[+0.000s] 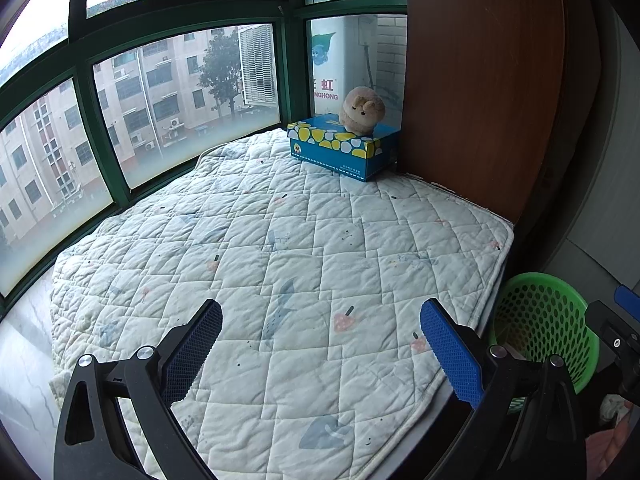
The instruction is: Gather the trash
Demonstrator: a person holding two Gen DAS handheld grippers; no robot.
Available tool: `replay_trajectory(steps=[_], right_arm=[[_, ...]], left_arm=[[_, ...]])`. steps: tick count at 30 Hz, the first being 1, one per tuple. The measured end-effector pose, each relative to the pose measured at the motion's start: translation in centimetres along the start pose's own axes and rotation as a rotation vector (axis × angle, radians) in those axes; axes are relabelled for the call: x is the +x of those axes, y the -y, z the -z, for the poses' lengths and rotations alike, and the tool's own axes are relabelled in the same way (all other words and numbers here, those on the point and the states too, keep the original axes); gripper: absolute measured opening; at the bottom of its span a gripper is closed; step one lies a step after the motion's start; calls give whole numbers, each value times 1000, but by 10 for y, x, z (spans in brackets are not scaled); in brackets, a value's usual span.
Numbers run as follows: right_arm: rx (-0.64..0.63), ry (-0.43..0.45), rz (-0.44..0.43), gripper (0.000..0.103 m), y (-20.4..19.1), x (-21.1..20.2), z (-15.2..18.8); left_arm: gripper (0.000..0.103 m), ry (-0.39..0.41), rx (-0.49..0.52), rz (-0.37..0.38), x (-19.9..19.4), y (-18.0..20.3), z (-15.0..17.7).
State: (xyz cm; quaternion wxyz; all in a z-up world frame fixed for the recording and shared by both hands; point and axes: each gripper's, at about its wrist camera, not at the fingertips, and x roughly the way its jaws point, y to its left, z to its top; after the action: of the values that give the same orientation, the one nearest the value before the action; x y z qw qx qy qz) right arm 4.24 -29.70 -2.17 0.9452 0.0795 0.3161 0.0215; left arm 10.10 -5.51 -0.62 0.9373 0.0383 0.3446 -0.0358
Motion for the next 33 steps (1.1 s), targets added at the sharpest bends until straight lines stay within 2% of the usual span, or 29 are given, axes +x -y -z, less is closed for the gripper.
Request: replay_trajectory(steps=[33], right_arm=[[-32, -6, -9, 98, -4, 7, -1]], left_arm=[[96, 8, -9, -27, 1, -2, -1]])
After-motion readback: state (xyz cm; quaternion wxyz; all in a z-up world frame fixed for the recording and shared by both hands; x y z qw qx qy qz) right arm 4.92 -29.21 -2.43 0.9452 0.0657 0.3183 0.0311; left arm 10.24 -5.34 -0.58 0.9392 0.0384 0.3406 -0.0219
